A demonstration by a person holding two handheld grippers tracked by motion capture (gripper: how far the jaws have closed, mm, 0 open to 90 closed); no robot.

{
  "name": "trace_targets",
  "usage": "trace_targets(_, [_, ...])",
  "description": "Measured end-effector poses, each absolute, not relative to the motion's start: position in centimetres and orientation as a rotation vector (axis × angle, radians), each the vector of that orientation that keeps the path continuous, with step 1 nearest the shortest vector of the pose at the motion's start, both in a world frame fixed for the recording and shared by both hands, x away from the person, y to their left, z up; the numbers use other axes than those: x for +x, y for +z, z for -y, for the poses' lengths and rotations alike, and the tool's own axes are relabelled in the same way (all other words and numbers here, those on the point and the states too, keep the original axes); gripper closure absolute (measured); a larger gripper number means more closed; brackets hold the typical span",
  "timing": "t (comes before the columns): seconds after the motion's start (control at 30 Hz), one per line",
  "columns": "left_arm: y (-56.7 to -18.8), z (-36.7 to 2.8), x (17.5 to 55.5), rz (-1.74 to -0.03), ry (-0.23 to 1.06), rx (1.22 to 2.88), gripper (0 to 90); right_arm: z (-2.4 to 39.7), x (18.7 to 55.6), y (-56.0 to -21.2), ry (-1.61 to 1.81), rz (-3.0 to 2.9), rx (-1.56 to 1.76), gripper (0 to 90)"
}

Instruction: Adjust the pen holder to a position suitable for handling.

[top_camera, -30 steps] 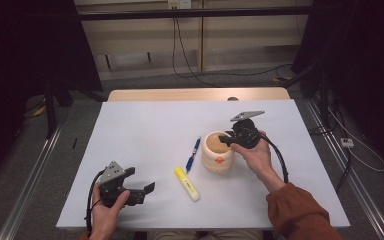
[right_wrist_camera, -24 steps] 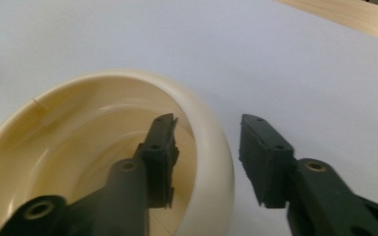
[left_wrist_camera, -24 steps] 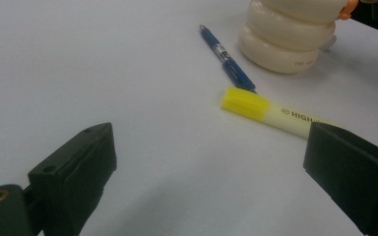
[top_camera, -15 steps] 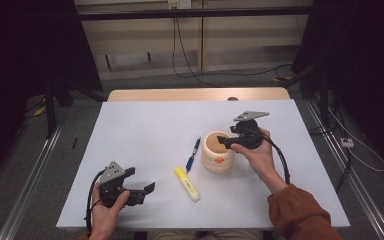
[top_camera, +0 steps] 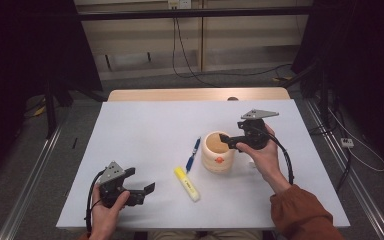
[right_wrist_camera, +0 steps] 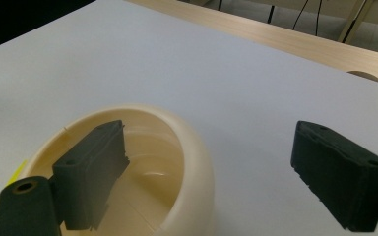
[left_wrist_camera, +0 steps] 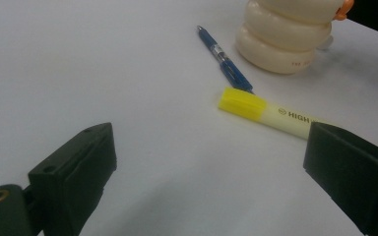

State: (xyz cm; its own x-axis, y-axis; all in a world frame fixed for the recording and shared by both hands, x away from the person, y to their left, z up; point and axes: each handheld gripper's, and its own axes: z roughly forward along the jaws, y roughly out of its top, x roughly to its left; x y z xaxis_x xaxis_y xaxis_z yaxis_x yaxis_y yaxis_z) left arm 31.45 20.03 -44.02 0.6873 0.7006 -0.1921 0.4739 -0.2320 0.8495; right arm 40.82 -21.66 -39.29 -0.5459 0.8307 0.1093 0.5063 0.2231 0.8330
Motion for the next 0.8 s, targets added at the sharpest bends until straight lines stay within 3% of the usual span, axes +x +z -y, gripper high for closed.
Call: trace_targets(0.8, [-44.2, -20.0, 31.6, -0.928, 0.271, 1.886, 5.7, 26.6, 38.6, -39.0, 1.218, -2.029, 1.333, 9.1])
